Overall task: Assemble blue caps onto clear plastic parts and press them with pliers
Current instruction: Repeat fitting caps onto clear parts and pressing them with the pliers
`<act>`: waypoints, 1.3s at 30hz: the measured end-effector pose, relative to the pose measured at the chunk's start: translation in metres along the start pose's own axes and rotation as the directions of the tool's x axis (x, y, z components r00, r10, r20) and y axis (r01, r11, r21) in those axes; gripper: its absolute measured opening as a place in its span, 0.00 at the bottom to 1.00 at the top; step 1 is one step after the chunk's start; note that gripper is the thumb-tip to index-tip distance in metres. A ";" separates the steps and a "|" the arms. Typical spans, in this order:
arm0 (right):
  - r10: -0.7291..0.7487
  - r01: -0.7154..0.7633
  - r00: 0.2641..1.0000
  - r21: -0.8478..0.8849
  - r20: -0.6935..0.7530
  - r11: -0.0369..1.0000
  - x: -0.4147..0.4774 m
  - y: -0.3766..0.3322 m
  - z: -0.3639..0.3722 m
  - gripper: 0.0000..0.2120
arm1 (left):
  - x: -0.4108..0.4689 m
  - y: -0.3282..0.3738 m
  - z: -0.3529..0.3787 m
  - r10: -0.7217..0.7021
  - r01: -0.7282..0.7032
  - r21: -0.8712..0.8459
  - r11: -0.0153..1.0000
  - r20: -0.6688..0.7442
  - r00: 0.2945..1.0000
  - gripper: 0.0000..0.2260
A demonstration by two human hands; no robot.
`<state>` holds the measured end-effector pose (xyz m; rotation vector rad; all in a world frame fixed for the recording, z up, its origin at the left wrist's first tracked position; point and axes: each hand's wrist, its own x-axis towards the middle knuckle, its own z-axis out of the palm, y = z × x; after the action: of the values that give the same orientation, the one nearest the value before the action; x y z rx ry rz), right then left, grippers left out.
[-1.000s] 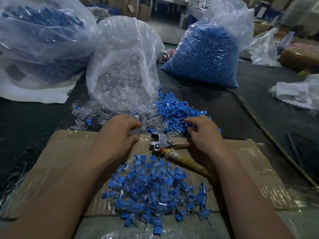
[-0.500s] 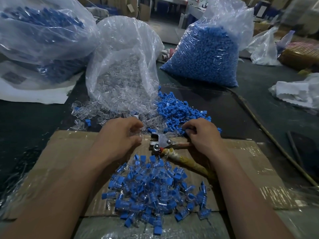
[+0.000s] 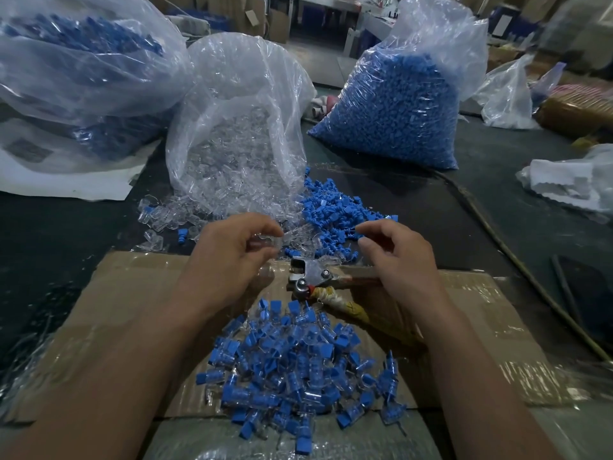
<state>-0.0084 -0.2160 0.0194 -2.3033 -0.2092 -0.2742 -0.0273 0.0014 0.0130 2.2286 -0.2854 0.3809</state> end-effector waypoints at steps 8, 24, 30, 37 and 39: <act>-0.054 0.030 0.995 0.252 0.089 0.967 -0.014 -0.028 0.007 0.11 | -0.005 0.012 0.003 0.045 -0.040 -0.148 0.988 0.030 0.999 0.15; -0.134 -0.006 0.962 0.506 0.240 0.862 -0.024 -0.047 0.012 0.08 | -0.011 0.021 0.006 0.158 -0.164 -0.225 0.960 -0.042 0.986 0.26; -0.138 0.015 0.970 0.513 0.201 0.858 -0.024 -0.046 0.014 0.09 | -0.011 0.021 0.007 0.179 -0.185 -0.218 0.958 -0.048 0.983 0.24; -0.144 0.069 0.979 0.427 0.145 0.901 -0.024 -0.046 0.014 0.08 | -0.012 0.025 0.008 0.191 -0.197 -0.243 0.950 -0.048 0.980 0.23; -0.130 0.057 0.981 0.423 0.145 0.904 -0.024 -0.045 0.013 0.07 | -0.012 0.025 0.007 0.200 -0.206 -0.237 0.949 -0.047 0.979 0.23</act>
<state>-0.0408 -0.1773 0.0359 -1.8905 -0.4246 -0.0683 -0.0457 -0.0191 0.0221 1.9605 -0.5239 0.4562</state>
